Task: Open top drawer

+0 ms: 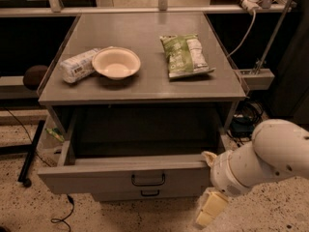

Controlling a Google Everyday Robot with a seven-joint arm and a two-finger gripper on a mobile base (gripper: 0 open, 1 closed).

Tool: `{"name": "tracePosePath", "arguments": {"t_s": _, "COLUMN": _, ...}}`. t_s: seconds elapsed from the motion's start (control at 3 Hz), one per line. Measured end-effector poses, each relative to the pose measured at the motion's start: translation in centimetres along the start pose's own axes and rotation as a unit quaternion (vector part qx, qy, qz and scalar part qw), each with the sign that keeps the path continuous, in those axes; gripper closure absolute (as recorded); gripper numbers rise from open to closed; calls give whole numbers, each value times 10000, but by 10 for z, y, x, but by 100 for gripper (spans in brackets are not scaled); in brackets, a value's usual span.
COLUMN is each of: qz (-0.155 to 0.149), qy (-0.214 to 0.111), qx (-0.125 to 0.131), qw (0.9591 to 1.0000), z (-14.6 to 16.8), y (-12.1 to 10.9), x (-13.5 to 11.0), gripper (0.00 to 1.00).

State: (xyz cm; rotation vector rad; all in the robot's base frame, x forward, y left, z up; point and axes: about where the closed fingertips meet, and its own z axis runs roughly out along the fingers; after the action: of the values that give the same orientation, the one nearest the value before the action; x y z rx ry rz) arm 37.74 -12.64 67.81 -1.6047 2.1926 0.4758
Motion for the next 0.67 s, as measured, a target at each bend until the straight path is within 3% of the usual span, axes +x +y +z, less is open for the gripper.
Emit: {"name": "tracePosePath", "arguments": {"t_s": 0.67, "qz": 8, "qy": 71, "qx": 17, "qw": 10000, "z": -12, "y": 23, "x": 17, "gripper": 42}}
